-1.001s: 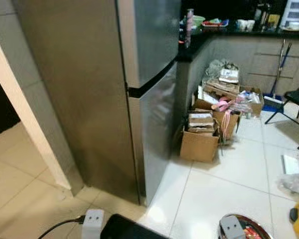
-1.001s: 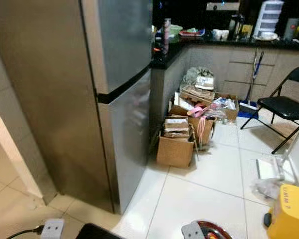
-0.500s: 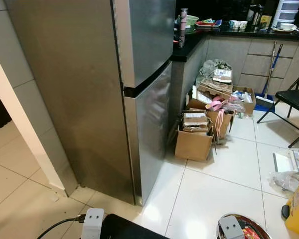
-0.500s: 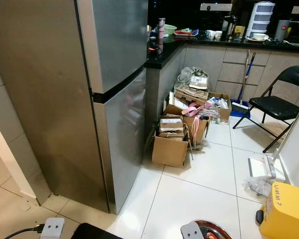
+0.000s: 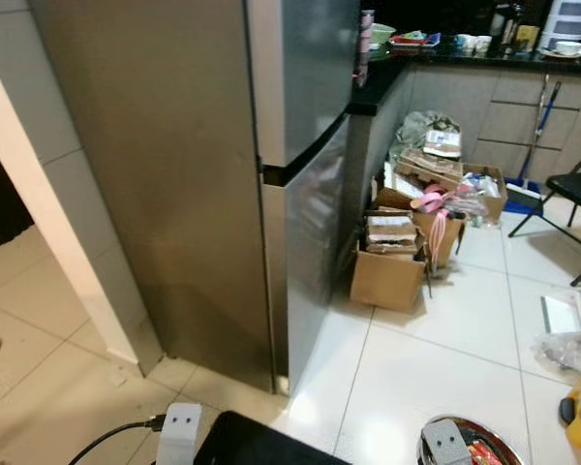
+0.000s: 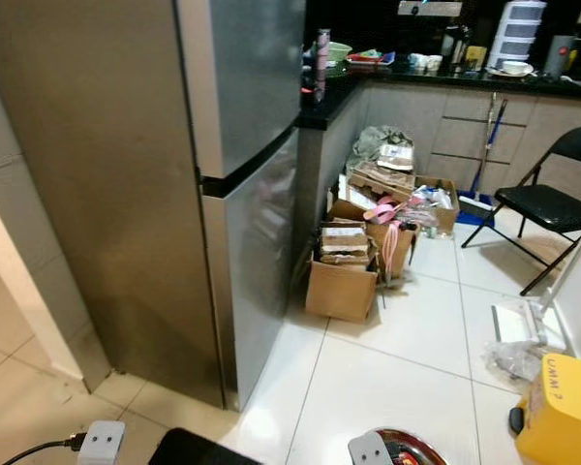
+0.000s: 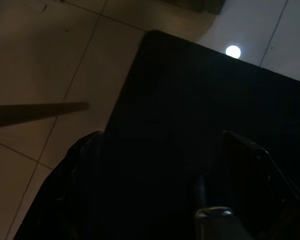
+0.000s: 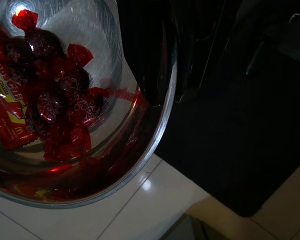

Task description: Restocking fridge

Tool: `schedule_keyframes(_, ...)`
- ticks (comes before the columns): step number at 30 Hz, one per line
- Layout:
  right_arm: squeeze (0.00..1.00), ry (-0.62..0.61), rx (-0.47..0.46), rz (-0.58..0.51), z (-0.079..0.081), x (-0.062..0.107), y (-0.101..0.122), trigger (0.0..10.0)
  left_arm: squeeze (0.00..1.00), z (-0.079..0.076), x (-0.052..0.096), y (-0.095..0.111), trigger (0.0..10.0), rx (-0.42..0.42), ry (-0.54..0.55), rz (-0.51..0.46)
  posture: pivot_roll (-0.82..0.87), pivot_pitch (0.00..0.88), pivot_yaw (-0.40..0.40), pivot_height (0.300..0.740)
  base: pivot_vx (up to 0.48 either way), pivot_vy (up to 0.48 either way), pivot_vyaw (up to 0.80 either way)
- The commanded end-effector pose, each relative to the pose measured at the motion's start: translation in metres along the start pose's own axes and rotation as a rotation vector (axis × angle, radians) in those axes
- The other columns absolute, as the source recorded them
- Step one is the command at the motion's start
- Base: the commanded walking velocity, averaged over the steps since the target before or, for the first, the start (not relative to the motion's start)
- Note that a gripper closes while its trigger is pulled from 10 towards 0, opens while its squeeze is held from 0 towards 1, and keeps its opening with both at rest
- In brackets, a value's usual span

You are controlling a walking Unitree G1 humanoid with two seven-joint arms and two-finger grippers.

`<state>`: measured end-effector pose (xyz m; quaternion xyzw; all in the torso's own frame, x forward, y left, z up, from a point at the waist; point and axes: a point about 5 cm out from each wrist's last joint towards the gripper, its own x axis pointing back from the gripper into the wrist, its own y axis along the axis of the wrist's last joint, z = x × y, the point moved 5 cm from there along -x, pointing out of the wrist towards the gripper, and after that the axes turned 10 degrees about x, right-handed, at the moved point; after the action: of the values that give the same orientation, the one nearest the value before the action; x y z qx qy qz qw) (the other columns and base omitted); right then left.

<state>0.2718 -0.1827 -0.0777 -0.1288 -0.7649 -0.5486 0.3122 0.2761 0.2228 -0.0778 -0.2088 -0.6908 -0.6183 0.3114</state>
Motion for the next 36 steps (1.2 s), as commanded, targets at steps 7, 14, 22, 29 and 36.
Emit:
schedule_keyframes(7,0.00,-0.013,0.002,0.008,-0.0038,0.0020,-0.0040,10.0,0.00,0.0041,0.0010,-0.0044,10.0,-0.030,0.001,0.015,-0.05,0.059,0.018,0.740,0.000,0.000,0.00)
schedule_keyframes(14,0.00,-0.015,0.003,0.008,-0.0043,0.0021,-0.0040,10.0,0.00,0.0030,0.0010,-0.0070,10.0,-0.026,-0.004,0.030,-0.06,0.061,0.018,0.740,0.000,0.122,0.00)
schedule_keyframes(22,0.00,-0.013,0.004,0.011,-0.0044,0.0025,-0.0052,10.0,0.00,0.0027,0.0013,-0.0074,10.0,-0.032,-0.001,0.022,-0.06,0.065,0.015,0.740,0.000,0.231,0.00)
schedule_keyframes(29,0.00,-0.015,0.001,0.012,-0.0042,0.0029,-0.0061,10.0,0.00,0.0016,0.0014,-0.0070,10.0,-0.036,-0.007,0.017,-0.06,0.066,0.018,0.740,0.000,0.000,0.00)
schedule_keyframes(36,0.00,-0.015,-0.001,0.016,-0.0037,0.0033,-0.0076,10.0,0.00,-0.0008,0.0011,-0.0055,10.0,-0.058,-0.016,0.013,-0.06,0.067,0.019,0.740,0.000,0.000,0.00)
